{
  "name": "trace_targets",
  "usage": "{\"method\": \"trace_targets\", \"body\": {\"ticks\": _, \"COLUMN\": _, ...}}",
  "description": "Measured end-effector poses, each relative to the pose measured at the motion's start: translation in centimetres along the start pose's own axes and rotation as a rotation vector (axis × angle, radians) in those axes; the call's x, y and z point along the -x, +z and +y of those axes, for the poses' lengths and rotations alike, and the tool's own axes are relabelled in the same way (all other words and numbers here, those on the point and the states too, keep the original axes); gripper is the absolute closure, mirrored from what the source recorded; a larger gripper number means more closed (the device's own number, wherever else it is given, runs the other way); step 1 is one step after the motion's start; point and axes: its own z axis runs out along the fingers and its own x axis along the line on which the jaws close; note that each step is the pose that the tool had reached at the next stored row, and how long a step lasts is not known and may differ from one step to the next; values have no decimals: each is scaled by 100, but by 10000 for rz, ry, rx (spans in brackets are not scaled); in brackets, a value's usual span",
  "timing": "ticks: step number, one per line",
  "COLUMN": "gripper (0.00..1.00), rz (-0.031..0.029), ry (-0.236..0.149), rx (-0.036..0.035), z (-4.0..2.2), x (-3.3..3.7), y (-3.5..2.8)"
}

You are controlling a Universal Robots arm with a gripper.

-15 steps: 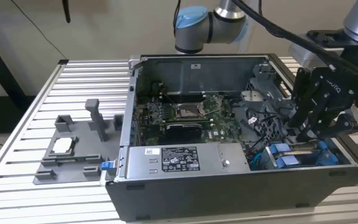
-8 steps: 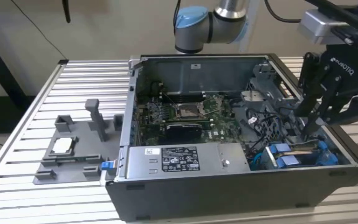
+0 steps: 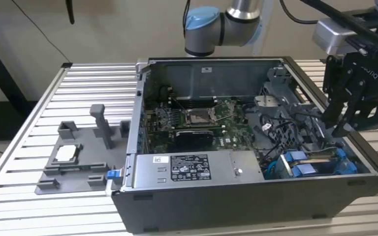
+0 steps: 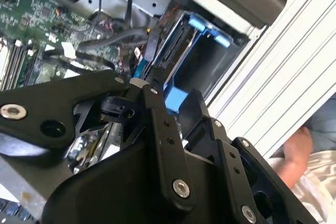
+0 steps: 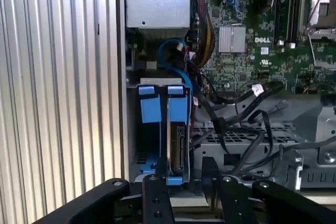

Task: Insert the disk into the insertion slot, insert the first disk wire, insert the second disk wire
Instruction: 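Insert the first disk wire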

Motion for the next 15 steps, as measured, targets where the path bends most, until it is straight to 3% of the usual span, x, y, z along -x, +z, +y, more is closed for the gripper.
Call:
{"method": "trace_targets", "body": {"ticks": 2, "gripper": 60, "rz": -8, "ry": -52, "rx": -358, "z": 1, "x": 15, "y": 3}}
{"method": "trace_targets", "body": {"ticks": 4, "gripper": 60, "rz": 4, "ry": -116, "rx": -587, "z": 3, "x": 48, "y": 12}}
{"method": "trace_targets", "body": {"ticks": 5, "gripper": 60, "rz": 37, "ry": -159, "rx": -660, "z": 3, "x": 66, "y": 17}}
{"method": "trace_targets", "body": {"ticks": 9, "gripper": 60, "rz": 196, "ry": -401, "rx": -816, "z": 9, "x": 128, "y": 46}}
{"method": "trace_targets", "body": {"ticks": 15, "gripper": 60, "rz": 350, "ry": -619, "rx": -987, "z": 39, "x": 256, "y": 106}}
